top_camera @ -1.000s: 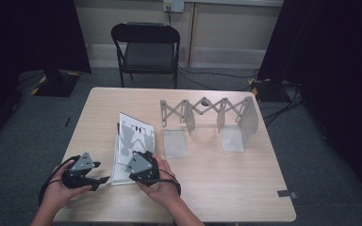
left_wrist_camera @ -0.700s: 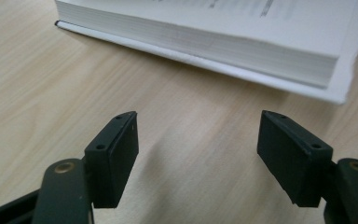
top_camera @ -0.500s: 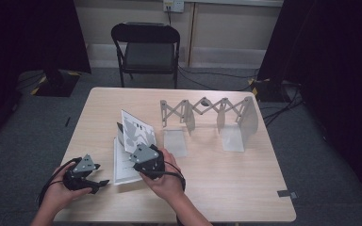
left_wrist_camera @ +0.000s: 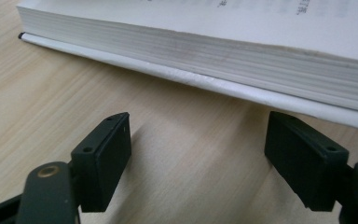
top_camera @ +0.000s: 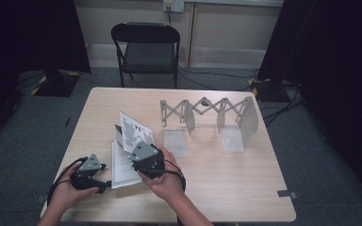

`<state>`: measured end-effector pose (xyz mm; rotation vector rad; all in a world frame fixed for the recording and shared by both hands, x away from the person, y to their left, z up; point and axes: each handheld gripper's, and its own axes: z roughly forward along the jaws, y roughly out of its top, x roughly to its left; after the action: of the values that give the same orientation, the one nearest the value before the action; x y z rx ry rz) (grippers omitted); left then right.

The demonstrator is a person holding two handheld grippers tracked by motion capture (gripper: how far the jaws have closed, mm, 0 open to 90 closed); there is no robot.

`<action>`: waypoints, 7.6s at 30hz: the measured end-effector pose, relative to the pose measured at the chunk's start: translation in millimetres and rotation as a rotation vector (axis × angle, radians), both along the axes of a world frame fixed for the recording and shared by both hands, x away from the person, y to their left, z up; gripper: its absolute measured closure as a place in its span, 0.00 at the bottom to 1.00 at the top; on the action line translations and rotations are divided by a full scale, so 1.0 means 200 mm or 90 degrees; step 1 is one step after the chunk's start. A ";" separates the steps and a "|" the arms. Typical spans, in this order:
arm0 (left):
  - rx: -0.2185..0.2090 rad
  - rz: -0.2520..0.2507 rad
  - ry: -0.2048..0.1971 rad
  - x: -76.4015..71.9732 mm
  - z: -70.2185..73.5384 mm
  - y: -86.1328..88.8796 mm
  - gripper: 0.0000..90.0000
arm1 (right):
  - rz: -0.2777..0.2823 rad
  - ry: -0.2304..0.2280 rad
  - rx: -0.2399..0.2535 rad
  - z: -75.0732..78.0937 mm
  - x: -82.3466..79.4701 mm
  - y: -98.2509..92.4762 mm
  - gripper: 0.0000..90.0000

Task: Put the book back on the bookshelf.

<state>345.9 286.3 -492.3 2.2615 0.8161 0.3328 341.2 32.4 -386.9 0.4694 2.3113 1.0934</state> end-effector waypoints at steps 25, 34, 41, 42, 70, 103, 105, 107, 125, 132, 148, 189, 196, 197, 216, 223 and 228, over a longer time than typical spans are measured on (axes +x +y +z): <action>-0.093 0.000 -0.043 -0.02 0.20 -0.03 0.35 | 0.022 0.019 -0.027 0.10 0.01 -0.02 0.70; -0.073 -0.010 -0.050 -0.03 0.23 -0.05 0.35 | 0.019 0.028 -0.022 0.14 0.03 -0.02 0.71; -0.038 -0.028 -0.024 -0.04 0.19 -0.08 0.33 | 0.007 0.029 -0.012 0.16 0.04 -0.03 0.72; -0.030 -0.028 -0.021 -0.04 0.18 -0.08 0.33 | 0.007 0.029 -0.013 0.16 0.04 -0.03 0.72; -0.077 -0.016 -0.021 -0.07 0.23 -0.11 0.32 | 0.009 0.030 -0.032 0.18 0.04 -0.02 0.72; -0.142 -0.022 -0.096 -0.12 0.47 -0.13 0.29 | 0.063 0.101 -0.089 0.37 0.04 -0.04 0.73; -0.146 -0.023 -0.101 -0.12 0.48 -0.13 0.29 | 0.068 0.109 -0.098 0.39 0.04 -0.04 0.74; -0.146 -0.022 -0.108 -0.12 0.50 -0.13 0.29 | 0.071 0.112 -0.107 0.41 0.04 -0.03 0.74; -0.129 0.002 -0.129 -0.12 0.52 -0.08 0.31 | 0.094 0.131 -0.106 0.44 0.12 0.05 0.73; -0.128 0.018 -0.134 -0.12 0.52 -0.06 0.32 | 0.107 0.137 -0.088 0.43 0.15 0.07 0.72; -0.121 0.027 -0.147 -0.12 0.51 -0.05 0.33 | 0.123 0.156 -0.066 0.41 0.17 0.08 0.72; -0.106 0.065 -0.174 -0.13 0.55 -0.03 0.40 | 0.178 0.215 0.016 0.38 0.26 0.12 0.63; -0.107 0.069 -0.179 -0.13 0.55 -0.03 0.41 | 0.181 0.224 0.020 0.39 0.26 0.11 0.71; -0.106 0.066 -0.177 -0.13 0.55 -0.04 0.41 | 0.183 0.226 0.012 0.39 0.26 0.11 0.73; -0.087 0.073 -0.170 -0.05 0.57 -0.08 0.41 | 0.153 0.233 0.039 0.41 0.33 0.04 0.59; -0.085 0.074 -0.171 -0.03 0.58 -0.09 0.41 | 0.146 0.245 0.042 0.43 0.33 0.00 0.51; -0.079 0.075 -0.165 -0.02 0.57 -0.09 0.40 | 0.144 0.258 0.054 0.43 0.33 -0.04 0.48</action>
<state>342.2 268.4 -377.8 2.0073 0.8105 0.6001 406.6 25.4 -300.2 0.5082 2.7317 1.3053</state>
